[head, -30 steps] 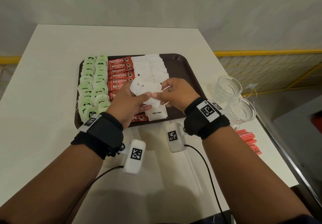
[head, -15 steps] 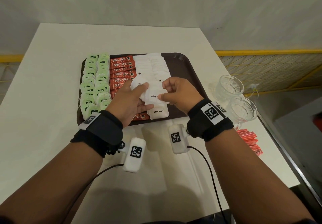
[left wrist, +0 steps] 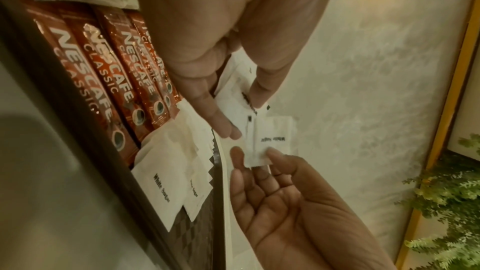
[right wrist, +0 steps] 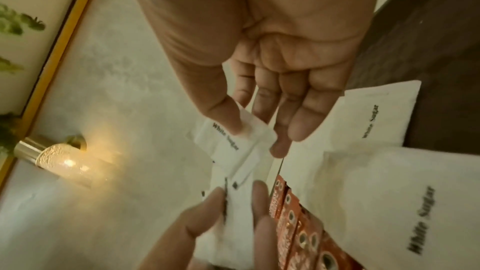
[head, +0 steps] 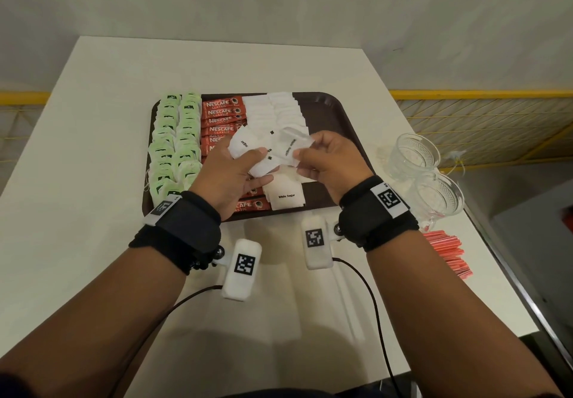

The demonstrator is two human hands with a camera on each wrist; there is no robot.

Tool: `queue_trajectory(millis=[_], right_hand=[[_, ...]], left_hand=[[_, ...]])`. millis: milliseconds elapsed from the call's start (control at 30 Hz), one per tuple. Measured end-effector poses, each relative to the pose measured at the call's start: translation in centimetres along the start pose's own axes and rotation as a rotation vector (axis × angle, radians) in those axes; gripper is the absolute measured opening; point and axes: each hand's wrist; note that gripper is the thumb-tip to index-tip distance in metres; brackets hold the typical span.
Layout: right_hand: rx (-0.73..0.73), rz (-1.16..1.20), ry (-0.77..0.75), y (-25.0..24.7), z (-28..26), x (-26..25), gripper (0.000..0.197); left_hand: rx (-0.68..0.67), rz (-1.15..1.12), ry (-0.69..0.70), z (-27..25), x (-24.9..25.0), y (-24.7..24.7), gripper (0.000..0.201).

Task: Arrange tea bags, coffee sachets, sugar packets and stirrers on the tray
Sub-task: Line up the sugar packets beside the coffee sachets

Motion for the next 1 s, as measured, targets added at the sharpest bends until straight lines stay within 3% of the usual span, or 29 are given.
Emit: queue_trajectory(millis=[100, 167, 333, 400, 667, 1000], right_hand=[[0.041, 0.003, -0.03, -0.7, 0.2, -0.8, 0.023], [0.07, -0.123, 0.005, -1.8, 0.4, -1.1, 0.021], [0.045, -0.806, 0.123, -5.2, 1.7, -0.9, 0.014], [-0.007, -0.962, 0.189, -5.5, 2.2, -0.6, 0.013], [-0.103, -1.045, 0.258, -4.3, 3.7, -0.1, 0.015], [0.046, -1.106, 0.323, -4.3, 4.6, 0.6, 0.032]], left_hand=[[0.003, 0.009, -0.02, -0.1, -0.1, -0.3, 0.043], [0.013, 0.008, -0.031, -0.1, -0.1, -0.5, 0.044], [0.026, 0.005, -0.043, 0.0, -0.2, -0.6, 0.046], [0.025, 0.012, -0.052, 0.1, -0.3, -0.6, 0.047], [0.034, 0.041, -0.06, -0.1, -0.5, -0.7, 0.045], [0.018, 0.087, -0.062, -0.2, -0.7, -0.8, 0.043]])
Point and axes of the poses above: each hand's wrist, its own z-axis towards the middle knuckle, its own y-axis out of the palm, x = y × z, and after that the axes turned 13 degrees about -x, right-handed
